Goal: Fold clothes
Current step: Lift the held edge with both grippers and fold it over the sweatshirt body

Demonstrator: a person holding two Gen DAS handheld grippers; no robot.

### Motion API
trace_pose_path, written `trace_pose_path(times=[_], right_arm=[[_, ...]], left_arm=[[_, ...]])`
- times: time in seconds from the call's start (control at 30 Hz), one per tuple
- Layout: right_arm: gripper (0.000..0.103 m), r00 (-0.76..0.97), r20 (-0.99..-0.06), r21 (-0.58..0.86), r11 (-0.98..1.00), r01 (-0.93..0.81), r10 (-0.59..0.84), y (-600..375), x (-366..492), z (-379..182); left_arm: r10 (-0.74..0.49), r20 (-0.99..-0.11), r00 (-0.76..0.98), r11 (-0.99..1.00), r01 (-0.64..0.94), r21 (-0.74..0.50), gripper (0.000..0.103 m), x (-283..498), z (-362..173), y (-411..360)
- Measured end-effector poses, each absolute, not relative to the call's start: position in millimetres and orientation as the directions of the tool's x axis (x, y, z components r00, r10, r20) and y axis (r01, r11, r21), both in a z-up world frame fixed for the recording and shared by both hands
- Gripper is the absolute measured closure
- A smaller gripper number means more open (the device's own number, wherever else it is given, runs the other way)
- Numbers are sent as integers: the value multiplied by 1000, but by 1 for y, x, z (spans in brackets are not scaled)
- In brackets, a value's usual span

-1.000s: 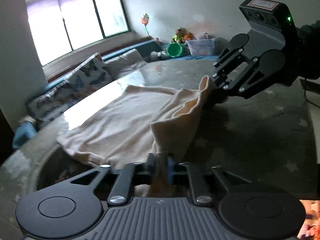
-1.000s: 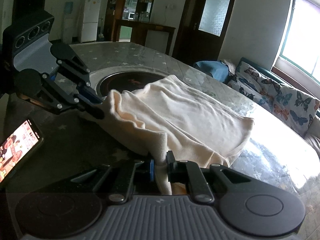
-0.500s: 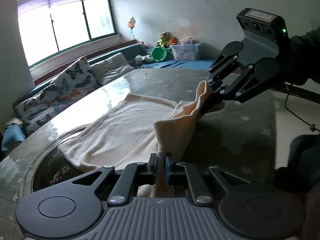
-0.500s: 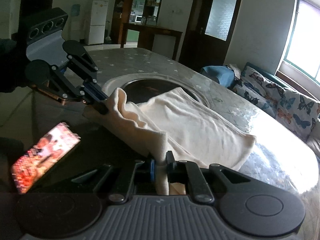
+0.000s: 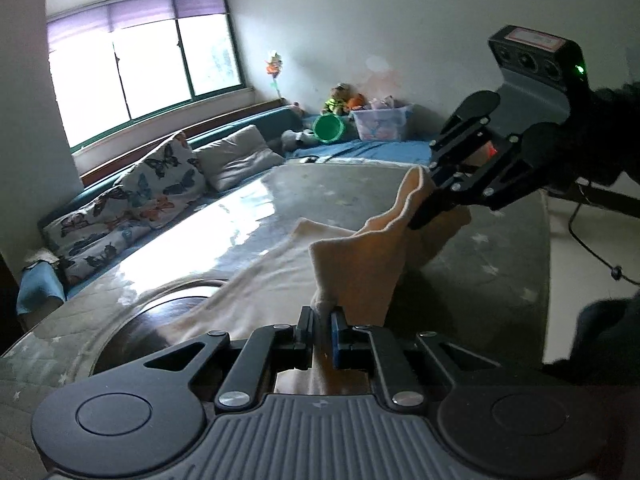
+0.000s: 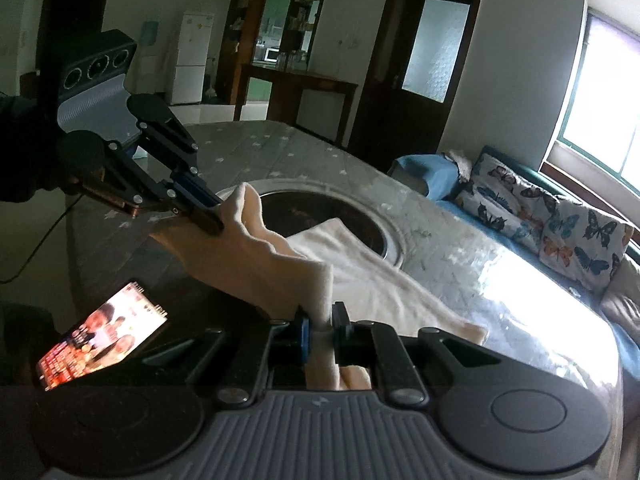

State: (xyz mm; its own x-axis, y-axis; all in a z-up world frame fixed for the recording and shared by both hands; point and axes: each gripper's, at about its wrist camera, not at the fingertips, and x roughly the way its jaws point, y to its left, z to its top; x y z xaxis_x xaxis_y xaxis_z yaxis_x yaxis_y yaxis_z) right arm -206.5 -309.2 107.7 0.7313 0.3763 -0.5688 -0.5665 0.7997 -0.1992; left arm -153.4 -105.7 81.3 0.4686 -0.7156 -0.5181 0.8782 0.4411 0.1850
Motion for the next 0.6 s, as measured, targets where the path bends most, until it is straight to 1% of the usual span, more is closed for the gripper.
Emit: trace_pose_path(times=[0.3, 0.6], right_arm=[[93, 749, -552, -200, 814, -545, 366, -319, -166, 111], [93, 763, -554, -218, 827, -519, 333, -326, -118, 101]], left_arm=[[-701, -501, 507, 487, 854, 183, 94, -112, 87, -118], [-666, -519, 536, 535, 828, 169, 94, -59, 80, -137]])
